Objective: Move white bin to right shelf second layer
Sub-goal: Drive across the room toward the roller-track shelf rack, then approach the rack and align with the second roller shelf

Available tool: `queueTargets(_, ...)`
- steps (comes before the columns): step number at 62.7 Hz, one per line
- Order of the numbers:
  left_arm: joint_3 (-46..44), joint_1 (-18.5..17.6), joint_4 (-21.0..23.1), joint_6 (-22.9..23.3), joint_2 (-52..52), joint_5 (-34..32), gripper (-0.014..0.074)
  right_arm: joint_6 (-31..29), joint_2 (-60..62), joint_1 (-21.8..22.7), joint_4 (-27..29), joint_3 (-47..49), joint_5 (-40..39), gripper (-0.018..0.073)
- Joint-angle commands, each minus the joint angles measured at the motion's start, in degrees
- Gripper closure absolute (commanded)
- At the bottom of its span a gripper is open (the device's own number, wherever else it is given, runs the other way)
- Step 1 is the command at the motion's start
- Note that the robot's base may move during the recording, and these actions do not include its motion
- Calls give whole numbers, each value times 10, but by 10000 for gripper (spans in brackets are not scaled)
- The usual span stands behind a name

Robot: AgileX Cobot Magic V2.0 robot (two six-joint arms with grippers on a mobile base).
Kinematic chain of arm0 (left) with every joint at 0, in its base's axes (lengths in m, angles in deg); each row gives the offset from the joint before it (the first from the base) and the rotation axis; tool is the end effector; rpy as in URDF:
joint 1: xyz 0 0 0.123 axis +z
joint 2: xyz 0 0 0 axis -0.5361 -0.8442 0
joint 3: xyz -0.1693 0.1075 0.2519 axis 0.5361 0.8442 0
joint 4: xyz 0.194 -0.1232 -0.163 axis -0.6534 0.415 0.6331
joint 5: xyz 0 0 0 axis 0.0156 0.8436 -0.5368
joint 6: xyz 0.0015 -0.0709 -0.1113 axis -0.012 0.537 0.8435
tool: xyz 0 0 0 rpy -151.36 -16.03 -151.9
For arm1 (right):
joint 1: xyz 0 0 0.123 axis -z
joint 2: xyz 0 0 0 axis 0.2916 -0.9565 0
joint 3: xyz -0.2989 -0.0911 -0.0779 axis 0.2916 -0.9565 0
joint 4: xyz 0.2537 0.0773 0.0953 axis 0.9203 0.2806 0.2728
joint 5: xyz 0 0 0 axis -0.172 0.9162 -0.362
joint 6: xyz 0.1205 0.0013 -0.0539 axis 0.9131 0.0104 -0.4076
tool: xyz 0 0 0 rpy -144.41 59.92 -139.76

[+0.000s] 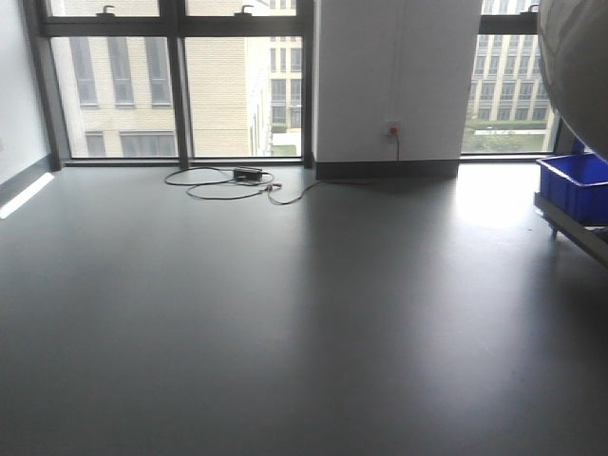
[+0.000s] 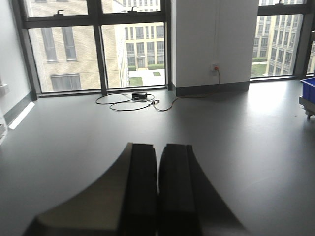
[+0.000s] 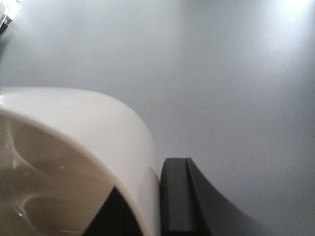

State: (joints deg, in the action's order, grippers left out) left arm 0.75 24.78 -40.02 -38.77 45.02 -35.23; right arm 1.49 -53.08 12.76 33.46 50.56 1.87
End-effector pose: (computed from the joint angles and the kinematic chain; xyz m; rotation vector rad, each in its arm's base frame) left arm 0.0895 -0.0128 0.2031 0.1362 1.5635 -0.0820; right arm 0.1295 0.0278 0.3422 0.1039 2.1209 0.3394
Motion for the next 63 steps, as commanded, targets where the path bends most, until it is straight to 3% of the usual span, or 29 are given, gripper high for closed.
queueTargets(1, 21, -2, 3, 1, 8, -49, 512, -1, -4, 3, 10, 17, -49, 503)
queueTargets(63, 21, -3, 3, 1, 8, -49, 512, -1, -4, 3, 10, 17, -49, 503)
